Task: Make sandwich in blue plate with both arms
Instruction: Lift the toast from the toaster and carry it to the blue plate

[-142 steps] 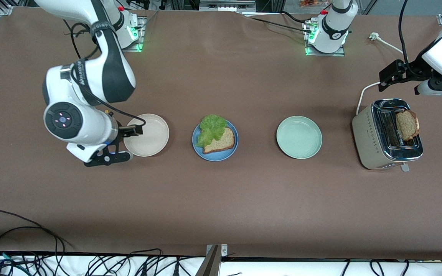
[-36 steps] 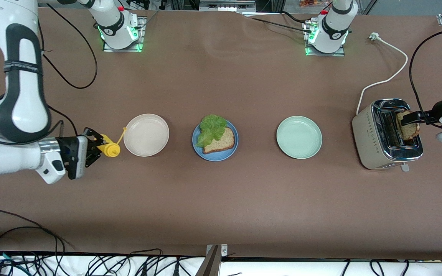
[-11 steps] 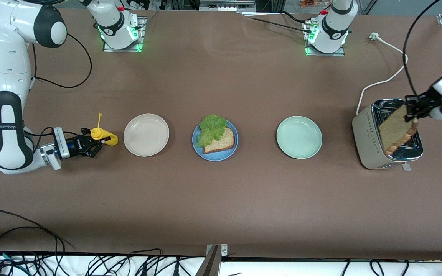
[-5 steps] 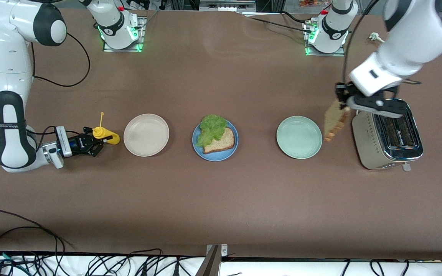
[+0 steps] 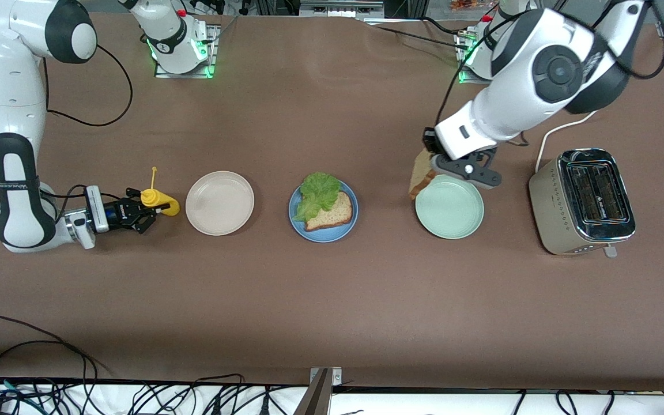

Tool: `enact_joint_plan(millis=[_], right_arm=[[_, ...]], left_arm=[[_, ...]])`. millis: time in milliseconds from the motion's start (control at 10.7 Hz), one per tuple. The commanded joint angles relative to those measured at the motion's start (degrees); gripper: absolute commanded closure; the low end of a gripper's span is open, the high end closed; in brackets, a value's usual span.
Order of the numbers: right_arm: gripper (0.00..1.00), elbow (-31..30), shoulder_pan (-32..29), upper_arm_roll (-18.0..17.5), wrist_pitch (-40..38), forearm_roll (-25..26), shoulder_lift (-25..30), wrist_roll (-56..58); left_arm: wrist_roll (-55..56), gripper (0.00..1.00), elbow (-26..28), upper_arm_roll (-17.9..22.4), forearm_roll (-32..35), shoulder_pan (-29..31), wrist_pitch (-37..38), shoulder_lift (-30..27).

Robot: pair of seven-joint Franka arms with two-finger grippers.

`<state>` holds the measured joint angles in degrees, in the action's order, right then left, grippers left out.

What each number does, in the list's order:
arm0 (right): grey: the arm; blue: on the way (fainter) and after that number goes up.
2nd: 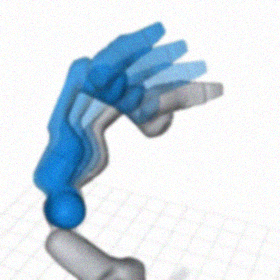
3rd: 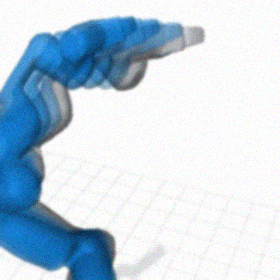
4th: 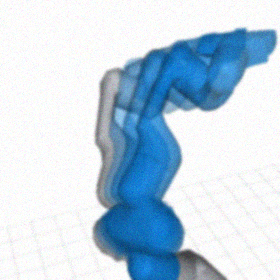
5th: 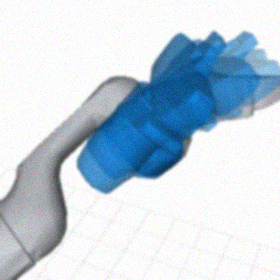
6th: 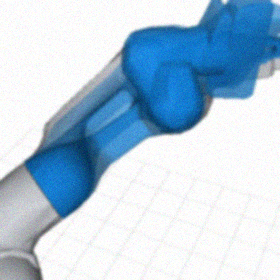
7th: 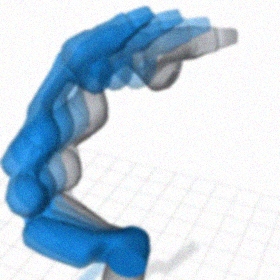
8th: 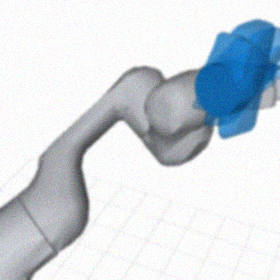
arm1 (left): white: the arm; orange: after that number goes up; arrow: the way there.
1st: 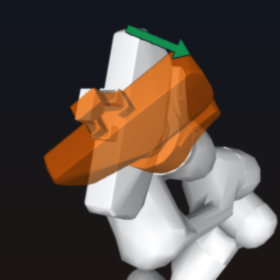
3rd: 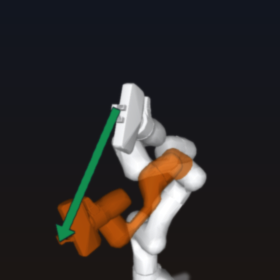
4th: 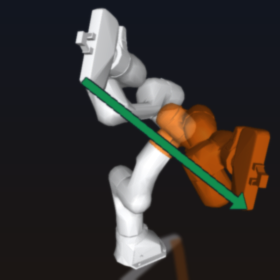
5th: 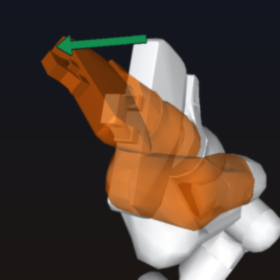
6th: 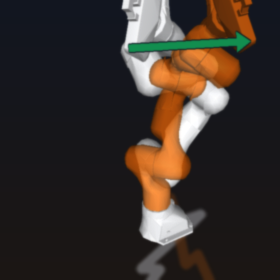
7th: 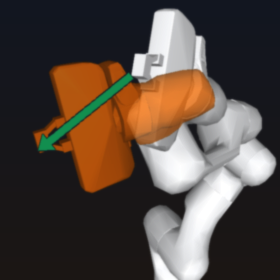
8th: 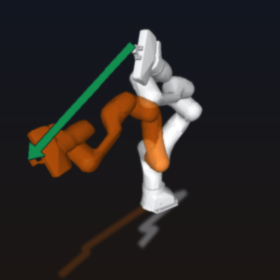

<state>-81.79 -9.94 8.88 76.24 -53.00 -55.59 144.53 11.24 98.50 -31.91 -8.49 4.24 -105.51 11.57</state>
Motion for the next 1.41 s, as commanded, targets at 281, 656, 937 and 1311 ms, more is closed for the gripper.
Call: enact_joint_plan(millis=[281, 656, 937, 1311], right_arm=[[0.0, -2.68, -0.26, 0.16, 3.73, 3.5, 6.54, -1.17], [0.0, -2.77, -0.26, 0.87, 7.34, 10.95, 12.07, -13.7], [0.0, -2.77, 0.09, 0.78, 8.47, 20.54, 18.66, -29.6], [0.0, -5.47, 2.81, 0.17, 13.73, 28.02, 27.09, -49.3]], left_arm=[[11.32, 1.0, -2.44, -10.09, -0.47, -0.19, -17.43, 11.01], [22.11, 1.0, 3.86, -13.43, 8.72, -2.92, -32.5, 13.73], [26.11, 1.0, 6.61, -15.02, 13.32, -3.01, -40.18, 16.71], [23.14, 1.0, 8.38, -16.7, 12.46, -1.6, -45.92, 22.86]])
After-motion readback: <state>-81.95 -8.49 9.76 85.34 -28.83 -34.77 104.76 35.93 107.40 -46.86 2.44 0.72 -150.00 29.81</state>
